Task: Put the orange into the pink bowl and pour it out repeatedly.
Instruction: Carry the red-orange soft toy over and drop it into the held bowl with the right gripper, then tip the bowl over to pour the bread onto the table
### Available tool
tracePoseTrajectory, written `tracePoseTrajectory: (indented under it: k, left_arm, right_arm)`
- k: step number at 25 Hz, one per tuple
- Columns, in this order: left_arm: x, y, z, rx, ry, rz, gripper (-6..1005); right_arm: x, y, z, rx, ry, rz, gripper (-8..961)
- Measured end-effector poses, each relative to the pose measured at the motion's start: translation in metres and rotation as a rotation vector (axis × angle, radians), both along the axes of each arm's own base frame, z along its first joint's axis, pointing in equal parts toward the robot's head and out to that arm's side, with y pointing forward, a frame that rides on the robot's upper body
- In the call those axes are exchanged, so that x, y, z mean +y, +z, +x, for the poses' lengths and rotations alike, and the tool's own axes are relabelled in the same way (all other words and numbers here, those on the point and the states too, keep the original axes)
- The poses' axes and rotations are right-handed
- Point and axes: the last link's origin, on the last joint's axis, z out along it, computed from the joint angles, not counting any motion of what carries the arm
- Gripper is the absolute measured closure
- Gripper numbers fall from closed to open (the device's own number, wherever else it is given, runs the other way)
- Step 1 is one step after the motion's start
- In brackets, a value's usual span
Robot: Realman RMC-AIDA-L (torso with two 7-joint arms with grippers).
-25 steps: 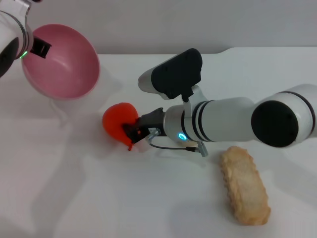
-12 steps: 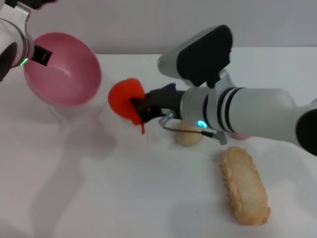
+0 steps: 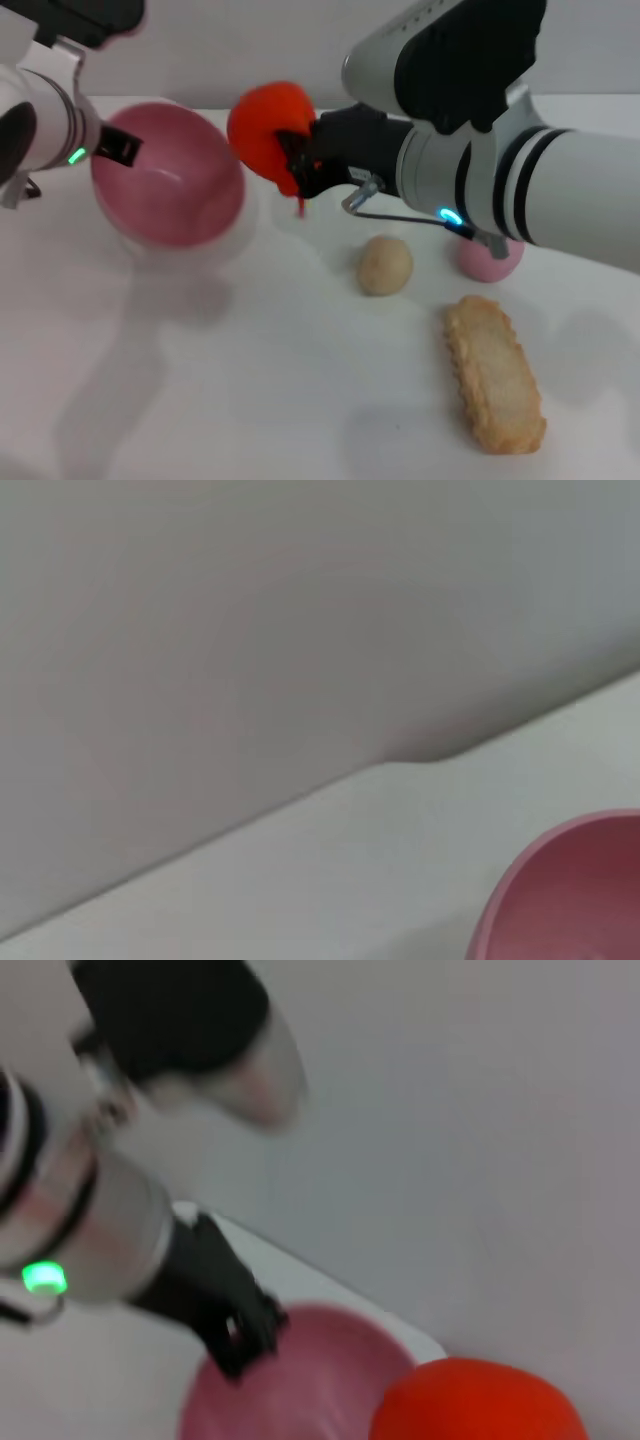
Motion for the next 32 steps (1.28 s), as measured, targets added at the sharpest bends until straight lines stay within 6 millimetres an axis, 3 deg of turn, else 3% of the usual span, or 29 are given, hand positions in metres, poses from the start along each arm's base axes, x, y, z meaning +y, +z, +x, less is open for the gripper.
tracePoseTrajectory:
  k: [7, 21, 27, 32]
  left_arm:
    - [-0.011, -0.021, 0.016, -0.046, -0.042, -0.079, 958]
    - [-0.017, -0.030, 0.036, -0.085, -0.097, -0.123, 958]
    - [-0.020, -0.032, 0.039, -0.103, -0.105, -0.154, 958]
    - [-0.023, -0.036, 0.039, -0.111, -0.107, -0.190, 958]
  right_arm:
    - [-0.001, 0.007, -0.011, -0.005, 0.026, 0.024, 900]
    - [0.004, -0.027, 0.010, -0.023, -0.044, -0.059, 841]
    - [0.006, -0.026, 0.011, -0.015, -0.038, -0.045, 716]
    - [0.013, -0.011, 0.013, -0.020, 0.050, 0.090, 612]
